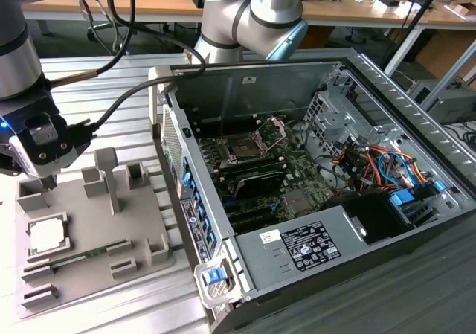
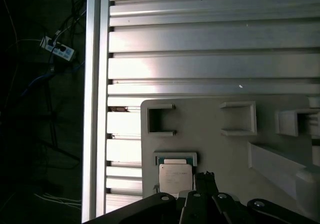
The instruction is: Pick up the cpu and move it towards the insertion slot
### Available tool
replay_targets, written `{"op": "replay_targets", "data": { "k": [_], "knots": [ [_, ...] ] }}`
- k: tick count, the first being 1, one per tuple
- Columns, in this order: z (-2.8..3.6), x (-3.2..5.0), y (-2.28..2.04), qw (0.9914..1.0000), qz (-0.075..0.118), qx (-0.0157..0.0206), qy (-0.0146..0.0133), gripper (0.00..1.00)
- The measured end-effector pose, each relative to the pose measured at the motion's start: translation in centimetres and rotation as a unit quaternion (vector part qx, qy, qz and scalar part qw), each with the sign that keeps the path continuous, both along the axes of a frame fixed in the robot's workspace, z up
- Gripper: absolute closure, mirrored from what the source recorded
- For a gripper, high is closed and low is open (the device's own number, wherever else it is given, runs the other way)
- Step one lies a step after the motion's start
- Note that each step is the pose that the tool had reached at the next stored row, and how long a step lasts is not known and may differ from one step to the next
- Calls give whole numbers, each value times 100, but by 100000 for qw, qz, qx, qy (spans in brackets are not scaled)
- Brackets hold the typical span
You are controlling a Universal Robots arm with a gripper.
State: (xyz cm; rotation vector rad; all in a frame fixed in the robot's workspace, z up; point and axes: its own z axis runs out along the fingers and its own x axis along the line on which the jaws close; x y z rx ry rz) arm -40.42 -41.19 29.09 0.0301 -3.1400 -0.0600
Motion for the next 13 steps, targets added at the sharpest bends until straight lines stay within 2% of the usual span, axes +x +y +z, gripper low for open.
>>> {"op": "replay_targets", "data": {
  "k": [13],
  "knots": [
    [-23,-1,0,100000,-1,0,0,89]
  ]
}}
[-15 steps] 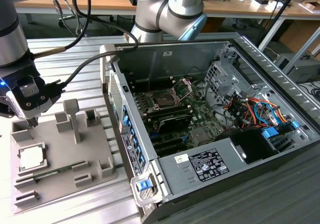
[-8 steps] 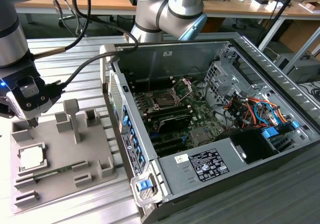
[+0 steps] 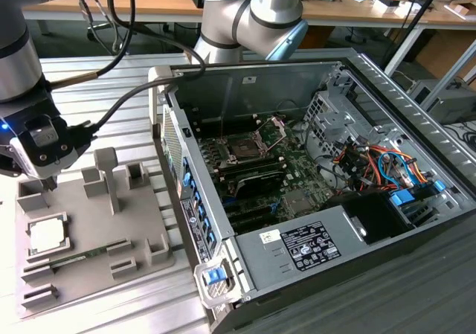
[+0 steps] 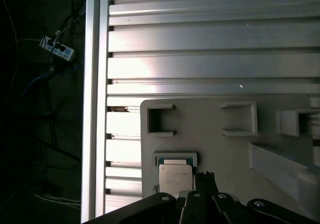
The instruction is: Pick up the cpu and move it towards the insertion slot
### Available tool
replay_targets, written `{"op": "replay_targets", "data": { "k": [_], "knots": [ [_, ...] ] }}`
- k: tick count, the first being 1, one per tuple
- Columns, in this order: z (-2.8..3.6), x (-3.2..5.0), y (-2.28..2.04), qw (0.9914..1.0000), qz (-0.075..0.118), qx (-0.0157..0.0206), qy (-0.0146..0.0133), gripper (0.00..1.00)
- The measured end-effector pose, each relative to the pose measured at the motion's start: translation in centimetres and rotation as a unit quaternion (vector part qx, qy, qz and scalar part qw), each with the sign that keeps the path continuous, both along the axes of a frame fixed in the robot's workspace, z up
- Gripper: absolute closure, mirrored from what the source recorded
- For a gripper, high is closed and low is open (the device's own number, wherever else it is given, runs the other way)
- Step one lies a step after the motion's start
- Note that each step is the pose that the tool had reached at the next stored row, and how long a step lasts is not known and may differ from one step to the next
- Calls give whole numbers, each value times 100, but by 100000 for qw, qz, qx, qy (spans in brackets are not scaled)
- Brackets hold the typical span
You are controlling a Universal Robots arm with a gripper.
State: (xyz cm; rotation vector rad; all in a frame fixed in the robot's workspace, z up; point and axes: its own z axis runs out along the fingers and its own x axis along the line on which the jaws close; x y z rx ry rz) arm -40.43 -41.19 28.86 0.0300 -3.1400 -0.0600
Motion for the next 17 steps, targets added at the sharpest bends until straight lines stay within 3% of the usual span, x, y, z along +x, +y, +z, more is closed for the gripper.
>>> {"op": "replay_targets", "data": {
  "k": [17],
  "knots": [
    [-34,0,0,100000,0,2,1,89]
  ]
}}
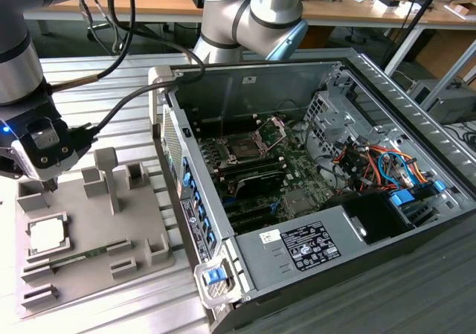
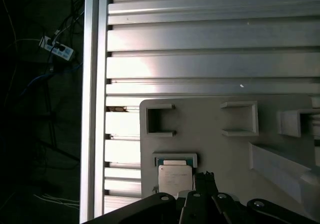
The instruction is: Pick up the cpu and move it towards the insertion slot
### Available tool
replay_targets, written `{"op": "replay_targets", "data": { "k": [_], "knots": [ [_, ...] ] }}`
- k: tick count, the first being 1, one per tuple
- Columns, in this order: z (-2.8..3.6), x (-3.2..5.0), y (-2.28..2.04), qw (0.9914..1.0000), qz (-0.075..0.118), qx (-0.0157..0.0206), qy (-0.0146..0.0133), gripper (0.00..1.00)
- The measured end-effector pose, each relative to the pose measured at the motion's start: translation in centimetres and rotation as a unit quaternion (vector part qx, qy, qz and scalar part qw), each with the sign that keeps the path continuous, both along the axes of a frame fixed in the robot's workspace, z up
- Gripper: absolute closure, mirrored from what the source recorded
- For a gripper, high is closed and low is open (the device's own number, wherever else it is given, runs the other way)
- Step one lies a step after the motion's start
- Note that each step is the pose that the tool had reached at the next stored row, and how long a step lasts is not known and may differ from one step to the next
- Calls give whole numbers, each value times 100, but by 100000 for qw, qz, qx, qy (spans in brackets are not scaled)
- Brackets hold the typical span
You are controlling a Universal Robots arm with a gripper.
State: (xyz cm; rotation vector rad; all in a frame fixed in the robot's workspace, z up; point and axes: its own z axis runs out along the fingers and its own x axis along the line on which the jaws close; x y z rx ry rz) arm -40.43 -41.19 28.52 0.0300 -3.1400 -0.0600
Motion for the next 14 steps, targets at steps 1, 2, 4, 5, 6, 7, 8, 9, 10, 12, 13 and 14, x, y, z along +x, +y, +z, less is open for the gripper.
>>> {"op": "replay_targets", "data": {
  "k": [1,2,4,5,6,7,8,9,10,12,13,14],
  "knots": [
    [-2,0,0,100000,-1,-3,3,89],
    [-5,0,0,100000,0,-1,-2,89],
    [-9,0,0,100000,1,-2,-1,89],
    [-24,0,0,100000,3,0,-2,89],
    [-37,0,0,100000,0,0,-2,89],
    [-39,0,0,100000,0,-1,-2,89],
    [-41,0,0,100000,-2,0,-2,89],
    [-43,0,0,100000,1,1,-2,89],
    [-46,0,0,100000,1,1,-3,89],
    [-49,0,0,100000,1,1,-2,89],
    [-51,0,0,100000,0,1,0,89],
    [-53,0,0,100000,2,0,0,89]
  ]
}}
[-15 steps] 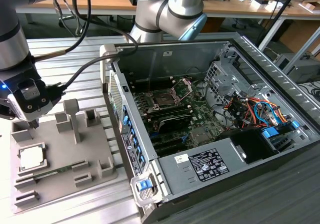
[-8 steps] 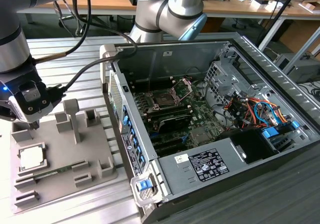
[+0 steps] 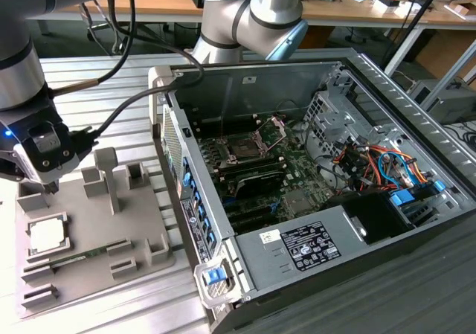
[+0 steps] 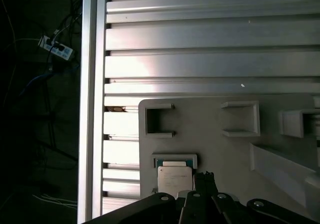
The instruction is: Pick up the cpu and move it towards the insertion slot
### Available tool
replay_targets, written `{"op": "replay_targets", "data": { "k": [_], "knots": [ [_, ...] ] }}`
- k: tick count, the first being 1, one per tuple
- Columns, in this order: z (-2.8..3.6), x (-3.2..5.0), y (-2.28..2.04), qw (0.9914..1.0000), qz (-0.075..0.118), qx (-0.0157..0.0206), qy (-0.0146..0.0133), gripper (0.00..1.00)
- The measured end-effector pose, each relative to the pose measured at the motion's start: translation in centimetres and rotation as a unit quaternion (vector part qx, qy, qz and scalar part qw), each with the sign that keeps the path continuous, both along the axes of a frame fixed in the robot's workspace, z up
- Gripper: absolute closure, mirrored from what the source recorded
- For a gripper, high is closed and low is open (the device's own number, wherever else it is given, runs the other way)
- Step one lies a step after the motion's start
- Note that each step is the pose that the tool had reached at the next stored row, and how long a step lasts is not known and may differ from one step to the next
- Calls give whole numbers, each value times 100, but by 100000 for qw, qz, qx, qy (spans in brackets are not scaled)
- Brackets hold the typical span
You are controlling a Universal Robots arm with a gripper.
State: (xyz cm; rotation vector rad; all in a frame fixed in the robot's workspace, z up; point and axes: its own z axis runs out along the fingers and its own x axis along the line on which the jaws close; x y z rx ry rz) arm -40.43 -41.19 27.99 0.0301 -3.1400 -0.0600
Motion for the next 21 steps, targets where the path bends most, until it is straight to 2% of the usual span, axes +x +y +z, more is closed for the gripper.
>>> {"op": "replay_targets", "data": {
  "k": [21],
  "knots": [
    [-48,0,0,100000,-2,0,-2,89]
  ]
}}
